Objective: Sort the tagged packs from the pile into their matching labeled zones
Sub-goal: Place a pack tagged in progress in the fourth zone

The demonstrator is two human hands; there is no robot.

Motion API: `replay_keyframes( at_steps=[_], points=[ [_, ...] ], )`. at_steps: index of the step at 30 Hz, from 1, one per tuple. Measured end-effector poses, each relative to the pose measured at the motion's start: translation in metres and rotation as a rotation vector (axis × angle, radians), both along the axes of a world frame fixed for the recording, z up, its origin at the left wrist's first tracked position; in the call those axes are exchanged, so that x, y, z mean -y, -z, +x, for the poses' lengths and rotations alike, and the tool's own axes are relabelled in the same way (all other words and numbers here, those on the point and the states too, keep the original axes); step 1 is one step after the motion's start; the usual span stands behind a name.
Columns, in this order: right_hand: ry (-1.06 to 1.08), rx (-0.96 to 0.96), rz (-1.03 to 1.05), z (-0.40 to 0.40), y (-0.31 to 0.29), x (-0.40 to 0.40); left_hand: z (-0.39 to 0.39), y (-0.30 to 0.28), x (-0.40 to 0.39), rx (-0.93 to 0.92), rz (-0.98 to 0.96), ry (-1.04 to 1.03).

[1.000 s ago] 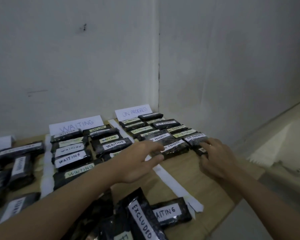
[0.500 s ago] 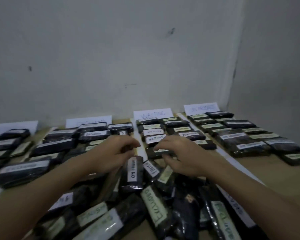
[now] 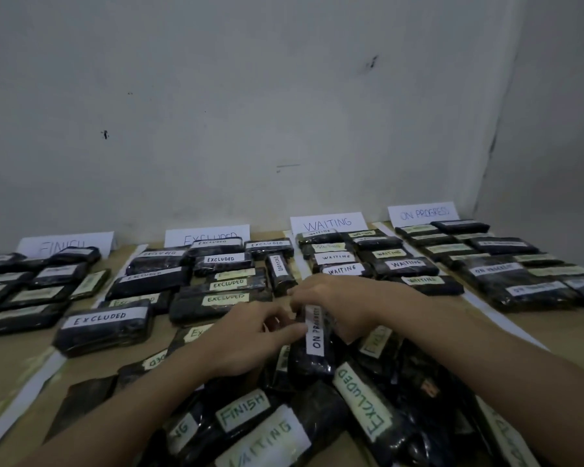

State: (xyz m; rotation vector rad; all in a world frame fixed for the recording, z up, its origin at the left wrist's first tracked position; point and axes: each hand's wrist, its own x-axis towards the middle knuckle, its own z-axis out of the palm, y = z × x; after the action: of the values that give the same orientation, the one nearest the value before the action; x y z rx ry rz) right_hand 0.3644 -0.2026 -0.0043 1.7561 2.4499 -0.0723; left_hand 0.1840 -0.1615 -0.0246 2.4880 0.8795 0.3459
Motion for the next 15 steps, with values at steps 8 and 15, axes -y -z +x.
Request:
replay_keyframes(
  at_steps=[8,15],
  points=[
    [0.111,-0.228,0.414,0.023,-0.005,0.026,0.004,-0.009,-0.018,0.287,-0.389,-0.14],
    [0.232,-0.318,0.734,0.038,0.003,0.05,0.03,-0.025,-0.013,0.69,-0.713,-0.113]
  ],
)
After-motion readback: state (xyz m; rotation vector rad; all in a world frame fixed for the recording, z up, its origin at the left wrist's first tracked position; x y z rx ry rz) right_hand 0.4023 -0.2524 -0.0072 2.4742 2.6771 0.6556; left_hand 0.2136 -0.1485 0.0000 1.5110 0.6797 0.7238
